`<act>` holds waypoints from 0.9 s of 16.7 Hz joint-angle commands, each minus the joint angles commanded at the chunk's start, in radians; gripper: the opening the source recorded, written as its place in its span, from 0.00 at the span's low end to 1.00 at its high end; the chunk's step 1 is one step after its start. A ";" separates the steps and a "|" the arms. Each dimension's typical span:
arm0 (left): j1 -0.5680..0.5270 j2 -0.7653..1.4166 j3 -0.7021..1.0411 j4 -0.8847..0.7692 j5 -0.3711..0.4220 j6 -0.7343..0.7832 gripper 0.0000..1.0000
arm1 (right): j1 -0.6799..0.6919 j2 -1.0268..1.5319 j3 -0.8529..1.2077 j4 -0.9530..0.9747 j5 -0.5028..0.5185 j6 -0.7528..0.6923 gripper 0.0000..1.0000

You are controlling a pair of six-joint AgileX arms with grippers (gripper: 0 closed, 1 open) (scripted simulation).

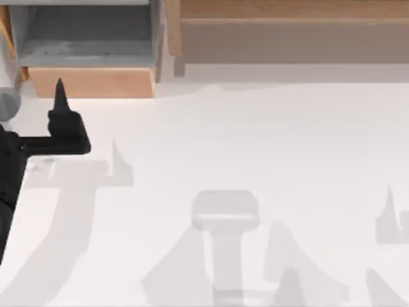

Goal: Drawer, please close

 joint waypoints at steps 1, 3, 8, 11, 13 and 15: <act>-0.024 0.048 0.014 0.030 -0.024 0.001 1.00 | 0.000 0.000 0.000 0.000 0.000 0.000 1.00; -0.059 0.117 0.034 0.074 -0.059 0.003 1.00 | 0.000 0.000 0.000 0.000 0.000 0.000 1.00; -0.074 0.147 0.042 0.092 -0.074 0.004 1.00 | 0.000 0.000 0.000 0.000 0.000 0.000 1.00; -0.060 0.154 0.036 0.097 -0.062 0.014 1.00 | 0.000 0.000 0.000 0.000 0.000 0.000 1.00; -0.009 0.206 0.028 0.130 -0.012 0.066 1.00 | 0.000 0.000 0.000 0.000 0.000 0.000 1.00; 0.083 0.290 0.016 0.181 0.073 0.158 1.00 | 0.000 0.000 0.000 0.000 0.000 0.000 1.00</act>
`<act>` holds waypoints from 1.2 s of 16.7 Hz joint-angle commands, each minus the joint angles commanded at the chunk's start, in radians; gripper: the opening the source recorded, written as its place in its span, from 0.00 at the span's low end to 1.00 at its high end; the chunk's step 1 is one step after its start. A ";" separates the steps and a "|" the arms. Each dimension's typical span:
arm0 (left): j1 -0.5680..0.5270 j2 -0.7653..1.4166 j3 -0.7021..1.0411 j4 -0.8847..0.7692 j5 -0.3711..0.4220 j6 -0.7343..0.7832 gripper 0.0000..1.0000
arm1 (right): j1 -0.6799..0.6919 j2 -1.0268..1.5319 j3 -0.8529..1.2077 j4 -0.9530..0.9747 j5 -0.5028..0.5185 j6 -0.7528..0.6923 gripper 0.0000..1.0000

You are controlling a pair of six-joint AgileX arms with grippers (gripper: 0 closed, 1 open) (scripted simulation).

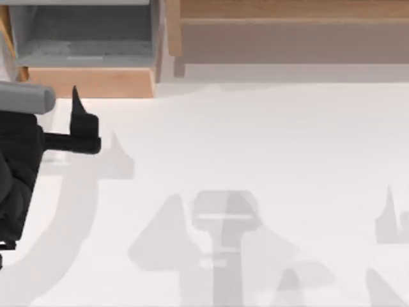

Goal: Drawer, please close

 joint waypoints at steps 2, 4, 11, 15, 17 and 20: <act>0.124 0.100 -0.016 0.062 0.108 0.125 1.00 | 0.000 0.000 0.000 0.000 0.000 0.000 1.00; 0.267 0.207 -0.031 0.134 0.234 0.272 1.00 | 0.000 0.000 0.000 0.000 0.000 0.000 1.00; 0.775 0.568 -0.007 0.443 0.707 0.838 1.00 | 0.000 0.000 0.000 0.000 0.000 0.000 1.00; 0.968 0.736 0.063 0.611 0.937 1.135 1.00 | 0.000 0.000 0.000 0.000 0.000 0.000 1.00; 1.029 0.793 0.096 0.678 1.024 1.254 1.00 | 0.000 0.000 0.000 0.000 0.000 0.000 1.00; 1.085 0.839 0.128 0.745 1.117 1.379 1.00 | 0.000 0.000 0.000 0.000 0.000 0.000 1.00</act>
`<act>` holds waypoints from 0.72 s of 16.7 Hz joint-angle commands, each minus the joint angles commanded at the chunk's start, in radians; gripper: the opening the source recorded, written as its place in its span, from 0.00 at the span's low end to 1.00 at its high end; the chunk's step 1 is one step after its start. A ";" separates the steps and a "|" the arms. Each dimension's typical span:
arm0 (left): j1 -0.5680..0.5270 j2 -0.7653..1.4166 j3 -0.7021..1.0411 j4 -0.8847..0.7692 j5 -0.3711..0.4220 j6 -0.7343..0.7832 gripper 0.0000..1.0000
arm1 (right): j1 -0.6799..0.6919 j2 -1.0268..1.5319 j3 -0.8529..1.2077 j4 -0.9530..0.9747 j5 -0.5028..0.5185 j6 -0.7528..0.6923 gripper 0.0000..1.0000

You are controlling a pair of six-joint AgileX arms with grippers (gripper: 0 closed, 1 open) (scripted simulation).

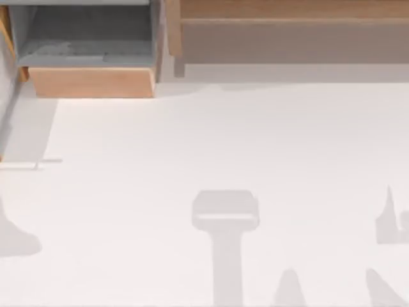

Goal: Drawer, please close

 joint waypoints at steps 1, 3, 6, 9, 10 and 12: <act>0.010 0.006 0.007 0.012 0.018 0.024 1.00 | 0.000 0.000 0.000 0.000 0.000 0.000 1.00; 0.019 0.009 0.012 0.021 0.032 0.042 1.00 | 0.000 0.000 0.000 0.000 0.000 0.000 1.00; 0.019 0.009 0.012 0.021 0.032 0.042 1.00 | 0.000 0.000 0.000 0.000 0.000 0.000 1.00; 0.005 0.012 0.024 0.012 0.019 0.041 1.00 | 0.000 0.000 0.000 0.000 0.000 0.000 1.00; -0.005 0.018 0.040 0.004 0.008 0.041 1.00 | 0.000 0.000 0.000 0.000 0.000 0.000 1.00; -0.030 0.033 0.074 -0.015 -0.017 0.041 1.00 | 0.000 0.000 0.000 0.000 0.000 0.000 1.00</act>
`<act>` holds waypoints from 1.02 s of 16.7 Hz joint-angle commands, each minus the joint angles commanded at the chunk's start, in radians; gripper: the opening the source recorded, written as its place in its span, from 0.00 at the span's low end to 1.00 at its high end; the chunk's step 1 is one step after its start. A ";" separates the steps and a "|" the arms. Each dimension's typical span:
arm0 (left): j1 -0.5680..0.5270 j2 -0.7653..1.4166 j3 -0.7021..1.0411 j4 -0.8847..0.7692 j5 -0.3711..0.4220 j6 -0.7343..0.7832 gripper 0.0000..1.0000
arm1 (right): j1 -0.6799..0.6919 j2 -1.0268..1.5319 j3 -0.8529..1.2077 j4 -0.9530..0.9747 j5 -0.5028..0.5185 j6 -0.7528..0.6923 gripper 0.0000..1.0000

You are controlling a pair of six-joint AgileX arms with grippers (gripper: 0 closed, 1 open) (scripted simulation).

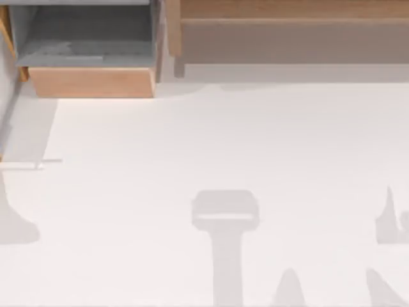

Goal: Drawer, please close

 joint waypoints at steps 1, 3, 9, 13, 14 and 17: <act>-0.009 0.005 0.012 -0.007 -0.008 0.000 1.00 | 0.000 0.000 0.000 0.000 0.000 0.000 1.00; -0.012 0.007 0.016 -0.009 -0.011 0.000 1.00 | 0.000 0.000 0.000 0.000 0.000 0.000 1.00; -0.012 0.007 0.016 -0.009 -0.011 0.000 0.70 | 0.000 0.000 0.000 0.000 0.000 0.000 1.00; -0.012 0.007 0.016 -0.009 -0.011 0.000 0.40 | 0.000 0.000 0.000 0.000 0.000 0.000 1.00; -0.012 0.007 0.016 -0.009 -0.011 0.000 0.32 | 0.000 0.000 0.000 0.000 0.000 0.000 1.00; -0.012 0.007 0.016 -0.009 -0.011 0.000 0.10 | 0.000 0.000 0.000 0.000 0.000 0.000 1.00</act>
